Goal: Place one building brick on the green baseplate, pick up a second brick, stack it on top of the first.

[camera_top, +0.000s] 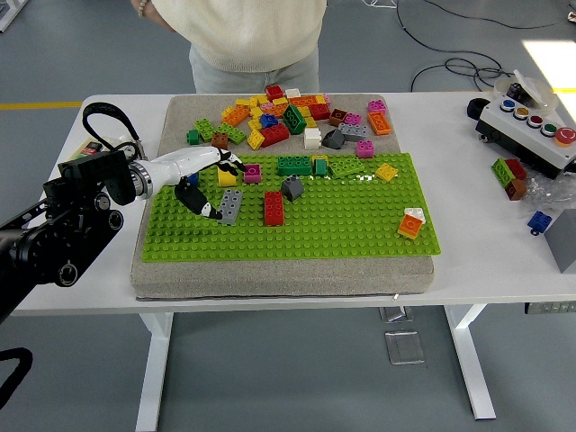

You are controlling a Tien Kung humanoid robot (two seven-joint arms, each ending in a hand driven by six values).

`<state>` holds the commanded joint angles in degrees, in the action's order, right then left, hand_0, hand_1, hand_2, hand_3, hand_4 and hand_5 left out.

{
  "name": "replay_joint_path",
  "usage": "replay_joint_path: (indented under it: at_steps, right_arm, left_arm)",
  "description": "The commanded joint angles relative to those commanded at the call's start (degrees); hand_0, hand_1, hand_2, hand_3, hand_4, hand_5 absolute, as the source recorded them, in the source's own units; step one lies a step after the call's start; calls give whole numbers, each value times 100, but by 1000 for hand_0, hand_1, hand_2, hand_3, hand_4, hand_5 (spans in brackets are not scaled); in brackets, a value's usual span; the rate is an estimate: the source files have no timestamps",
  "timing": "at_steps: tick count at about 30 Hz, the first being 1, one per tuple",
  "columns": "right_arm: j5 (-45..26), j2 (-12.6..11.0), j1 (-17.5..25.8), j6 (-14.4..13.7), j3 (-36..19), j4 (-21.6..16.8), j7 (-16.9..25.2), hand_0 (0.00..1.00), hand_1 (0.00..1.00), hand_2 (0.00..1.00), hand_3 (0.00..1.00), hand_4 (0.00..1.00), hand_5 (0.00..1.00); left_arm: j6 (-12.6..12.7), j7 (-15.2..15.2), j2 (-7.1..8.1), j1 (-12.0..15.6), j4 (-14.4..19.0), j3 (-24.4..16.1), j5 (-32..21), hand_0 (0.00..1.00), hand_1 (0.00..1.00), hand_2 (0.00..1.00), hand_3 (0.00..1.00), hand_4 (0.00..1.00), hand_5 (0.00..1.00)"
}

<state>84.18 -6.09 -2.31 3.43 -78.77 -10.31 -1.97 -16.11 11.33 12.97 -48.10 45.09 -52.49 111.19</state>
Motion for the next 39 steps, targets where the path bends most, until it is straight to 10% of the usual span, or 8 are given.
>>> replay_joint_path:
  at_steps: [20, 39]
  right_arm:
    - [-23, -13, -10, 2, -9, 0, -3, 758, 685, 729, 751, 996, 501]
    - [-44, -3, -21, -3, -4, 0, -3, 758, 685, 729, 751, 997, 500]
  left_arm:
    - [142, 51, -266, -299, -571, 489, 55, 889, 828, 807, 825, 990, 40]
    - [393, 154, -183, -381, -764, 906, 122, 889, 824, 802, 821, 981, 30]
